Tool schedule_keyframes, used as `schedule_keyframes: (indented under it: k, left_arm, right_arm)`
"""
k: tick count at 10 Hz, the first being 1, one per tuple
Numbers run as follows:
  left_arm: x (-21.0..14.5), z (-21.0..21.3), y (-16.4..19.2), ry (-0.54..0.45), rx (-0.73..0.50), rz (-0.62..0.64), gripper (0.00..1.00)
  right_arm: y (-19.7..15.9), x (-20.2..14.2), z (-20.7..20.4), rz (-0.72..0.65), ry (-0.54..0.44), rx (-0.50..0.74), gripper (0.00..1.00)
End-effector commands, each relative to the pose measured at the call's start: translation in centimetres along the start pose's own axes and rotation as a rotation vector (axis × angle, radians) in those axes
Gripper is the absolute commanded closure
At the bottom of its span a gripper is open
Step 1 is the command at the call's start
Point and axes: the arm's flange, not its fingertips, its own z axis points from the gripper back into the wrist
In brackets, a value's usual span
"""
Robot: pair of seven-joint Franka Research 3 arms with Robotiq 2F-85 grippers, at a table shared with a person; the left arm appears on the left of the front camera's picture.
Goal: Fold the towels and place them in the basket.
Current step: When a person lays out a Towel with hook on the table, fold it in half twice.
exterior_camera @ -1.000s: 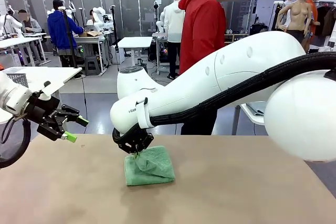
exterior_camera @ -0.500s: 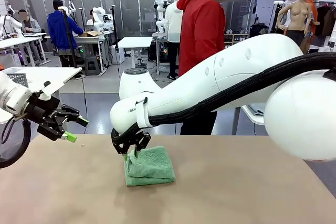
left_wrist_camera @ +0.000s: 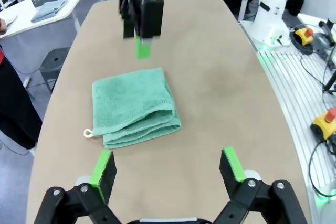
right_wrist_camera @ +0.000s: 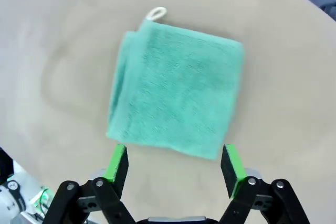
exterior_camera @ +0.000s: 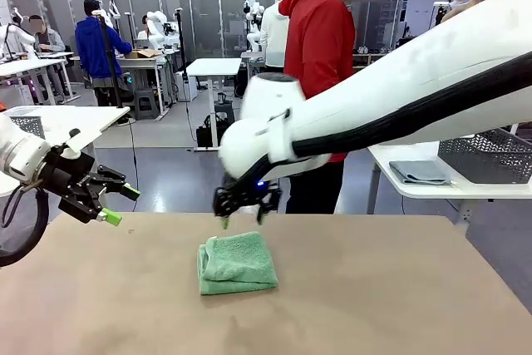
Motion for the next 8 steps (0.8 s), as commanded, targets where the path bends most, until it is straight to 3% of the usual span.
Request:
schedule_keyframes:
  k: [1, 3, 8]
  left_arm:
    - [0.0, 0.0, 0.0, 0.009, 0.0, -0.001, 0.0]
    - [0.0, 0.0, 0.0, 0.009, 0.0, -0.001, 0.0]
    - [0.0, 0.0, 0.0, 0.009, 0.0, -0.001, 0.0]
  right_arm:
    - [-4.1, -3.3, 1.8, -0.026, -0.025, 0.083, 0.11]
    - [-6.3, -4.1, 2.7, -0.052, -0.023, 0.132, 0.11]
    - [-6.0, -3.0, 2.9, -0.07, -0.012, 0.081, 0.11]
